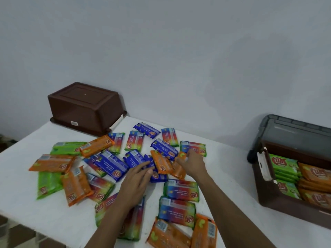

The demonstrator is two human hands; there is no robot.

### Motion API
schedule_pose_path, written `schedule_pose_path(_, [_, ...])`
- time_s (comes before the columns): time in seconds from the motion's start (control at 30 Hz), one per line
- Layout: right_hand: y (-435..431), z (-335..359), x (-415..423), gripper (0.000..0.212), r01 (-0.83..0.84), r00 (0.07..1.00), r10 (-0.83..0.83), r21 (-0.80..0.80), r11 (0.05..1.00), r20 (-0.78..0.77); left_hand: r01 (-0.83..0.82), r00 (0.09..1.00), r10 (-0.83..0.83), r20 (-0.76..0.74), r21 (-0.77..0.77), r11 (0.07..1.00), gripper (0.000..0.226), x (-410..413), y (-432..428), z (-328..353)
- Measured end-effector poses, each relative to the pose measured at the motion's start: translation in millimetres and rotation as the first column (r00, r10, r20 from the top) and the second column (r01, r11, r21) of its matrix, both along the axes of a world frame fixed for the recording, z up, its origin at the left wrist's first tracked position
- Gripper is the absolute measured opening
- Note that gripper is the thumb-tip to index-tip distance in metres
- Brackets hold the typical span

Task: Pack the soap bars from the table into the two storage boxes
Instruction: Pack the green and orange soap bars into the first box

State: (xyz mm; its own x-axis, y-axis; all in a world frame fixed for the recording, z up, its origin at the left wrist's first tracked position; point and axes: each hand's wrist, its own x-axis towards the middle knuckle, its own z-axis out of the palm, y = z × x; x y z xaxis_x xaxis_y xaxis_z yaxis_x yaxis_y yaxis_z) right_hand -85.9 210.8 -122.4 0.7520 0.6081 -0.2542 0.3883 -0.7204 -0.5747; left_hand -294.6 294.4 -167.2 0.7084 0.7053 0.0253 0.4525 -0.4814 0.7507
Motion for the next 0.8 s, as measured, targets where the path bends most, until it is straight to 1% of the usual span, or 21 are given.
schedule_pose_path(0.07, [10.1,-5.7,-0.8,0.070,0.051,0.999,-0.051,-0.058,0.997,0.001,-0.018,0.999,0.019,0.042,-0.020,1.000,0.083,-0.4,1.9,-4.7])
schedule_pose_path(0.17, [18.5,-9.1,-2.4,0.086,0.095,0.995,-0.097,-0.135,0.986,-0.013,-0.030,0.997,0.033,0.069,-0.056,0.998,0.084,-0.5,0.8,-3.7])
schedule_pose_path(0.27, [24.4,-11.0,1.3,0.098,0.107,0.991,-0.119,-0.191,0.976,-0.053,-0.037,0.996,0.045,0.081,-0.102,0.994,0.080,-1.2,1.1,-2.7])
schedule_pose_path(0.4, [30.6,-11.0,7.9,0.108,0.106,0.984,-0.136,-0.239,0.965,-0.113,-0.037,0.993,0.052,0.101,-0.140,0.989,0.064,-0.8,1.0,-0.3])
schedule_pose_path(0.47, [35.3,-11.7,9.9,0.116,0.089,0.986,-0.125,-0.281,0.956,-0.114,-0.031,0.994,0.046,0.101,-0.145,0.989,0.063,-1.1,1.2,0.2])
schedule_pose_path(0.57, [38.5,-11.2,9.0,0.125,0.054,0.990,-0.096,-0.339,0.939,-0.107,-0.017,0.993,0.036,0.117,-0.160,0.987,0.053,-1.7,1.1,1.6])
schedule_pose_path(0.63, [34.7,-12.6,11.0,0.122,0.046,0.994,-0.080,-0.362,0.931,-0.078,-0.010,0.991,0.033,0.132,-0.173,0.985,0.046,-1.8,1.1,1.4])
schedule_pose_path(0.7, [27.7,-12.8,16.4,0.116,0.071,0.992,-0.102,-0.341,0.937,-0.072,-0.005,0.989,0.032,0.143,-0.185,0.983,0.041,-2.4,1.2,0.7])
schedule_pose_path(0.73, [24.0,-9.3,20.0,0.111,0.099,0.986,-0.134,-0.302,0.948,-0.096,-0.003,0.989,0.031,0.148,-0.184,0.983,0.038,-2.6,1.4,0.7])
schedule_pose_path(0.8, [14.9,6.3,23.0,0.091,0.140,0.969,-0.168,-0.158,0.978,-0.183,-0.002,0.988,0.029,0.150,-0.179,0.984,0.034,-3.0,1.5,1.4])
